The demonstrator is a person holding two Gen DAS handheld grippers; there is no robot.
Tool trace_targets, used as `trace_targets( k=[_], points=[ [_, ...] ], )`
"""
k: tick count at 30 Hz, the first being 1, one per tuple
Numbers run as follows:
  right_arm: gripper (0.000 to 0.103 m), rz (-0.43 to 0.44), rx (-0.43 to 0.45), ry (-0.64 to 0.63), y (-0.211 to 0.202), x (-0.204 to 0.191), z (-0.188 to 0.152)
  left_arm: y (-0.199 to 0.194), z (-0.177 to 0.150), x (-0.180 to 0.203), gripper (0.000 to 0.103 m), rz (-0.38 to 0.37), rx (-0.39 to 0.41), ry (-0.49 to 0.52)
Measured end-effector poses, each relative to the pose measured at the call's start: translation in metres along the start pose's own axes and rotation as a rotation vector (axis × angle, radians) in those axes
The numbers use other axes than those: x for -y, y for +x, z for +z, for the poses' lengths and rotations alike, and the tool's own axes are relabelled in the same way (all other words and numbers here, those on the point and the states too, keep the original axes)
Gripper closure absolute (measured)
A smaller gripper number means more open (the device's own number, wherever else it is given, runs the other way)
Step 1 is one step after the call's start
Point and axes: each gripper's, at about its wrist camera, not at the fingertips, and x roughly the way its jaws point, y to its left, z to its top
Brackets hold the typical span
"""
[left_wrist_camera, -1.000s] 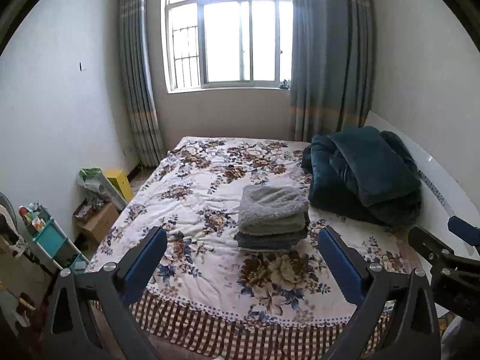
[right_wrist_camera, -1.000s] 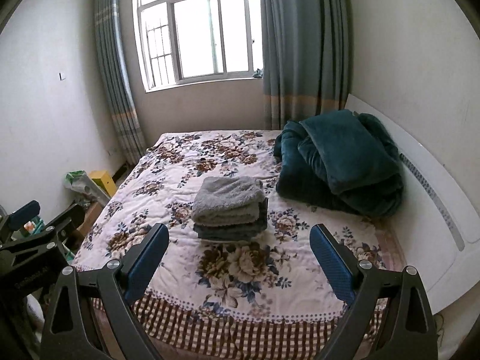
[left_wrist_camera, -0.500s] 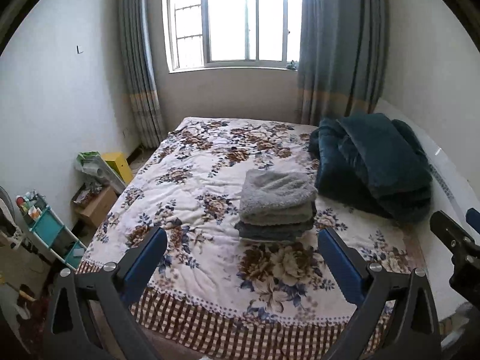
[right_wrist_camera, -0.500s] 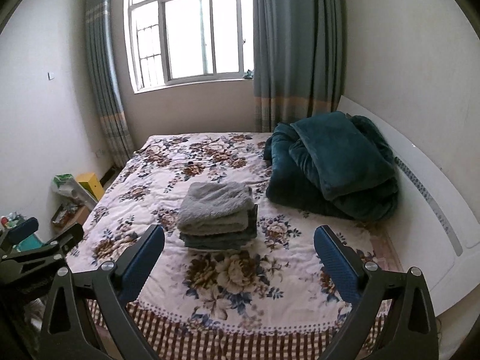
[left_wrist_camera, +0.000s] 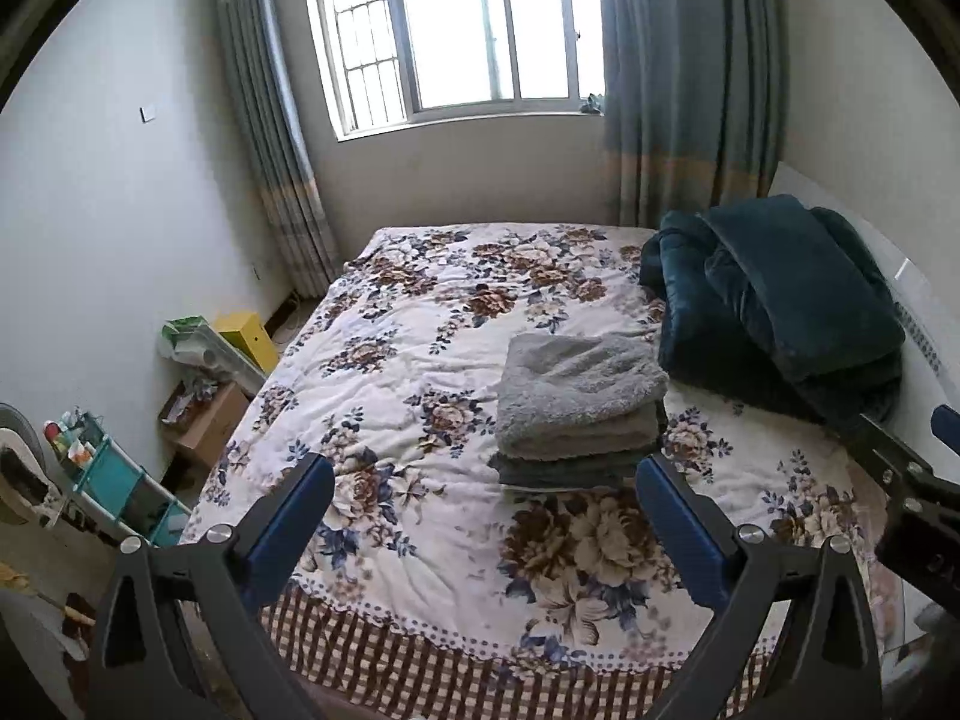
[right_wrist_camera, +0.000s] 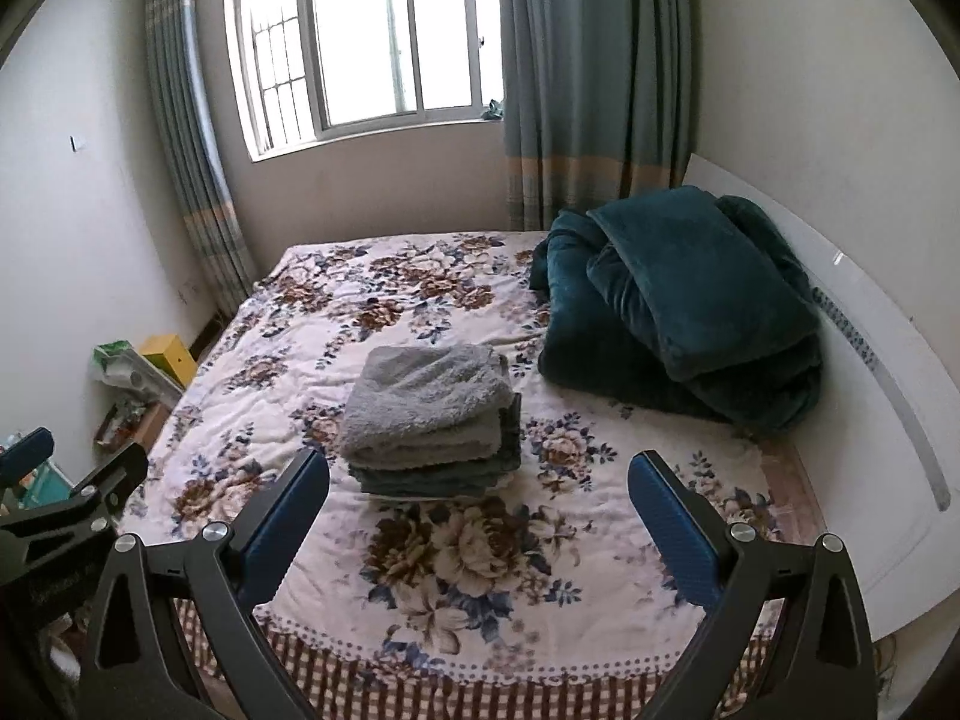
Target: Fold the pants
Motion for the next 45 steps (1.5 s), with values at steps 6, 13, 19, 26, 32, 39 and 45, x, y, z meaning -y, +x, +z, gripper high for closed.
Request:
trace_targets(
  k=[6,13,19,26,32,39,45],
  points=[
    [0.001,-0.013,-0.028,-0.017,0.028,0.0,-0.003,0.015,0.0,0.008,0.0,0.0,-0.026,0.005],
    [0.001,-0.022,-0.051,-0.005,0.041,0.009,-0.015,0.019,-0.001,0.012,0.0,-0.002,-0.04,-0.003],
    [0.0,-0.018,-0.048,0.002,0.041,0.014,-0.018,0.021,-0.006,0.014,0.0,0.017,-0.021,-0.01],
    [0.0,-0.018,-0.051,-0.002,0.042,0.017,-0.018,0.024,-0.008,0.016,0.0,0.019,-0.022,-0.011],
    [0.0,-0.001,-0.058,-0.002,0.045,0.016,-0.018,0.025,-0.011,0.019,0.0,0.024,-0.028,-0.016],
    [0.0,0.008,-0.065,-0.004,0.046,0.014,-0.023,0.024,-0.014,0.019,0.0,0.029,-0.025,-0.019],
    [0.0,0.005,-0.067,-0.005,0.047,0.015,-0.025,0.025,-0.014,0.019,0.0,0.028,-0.023,-0.014]
  ],
)
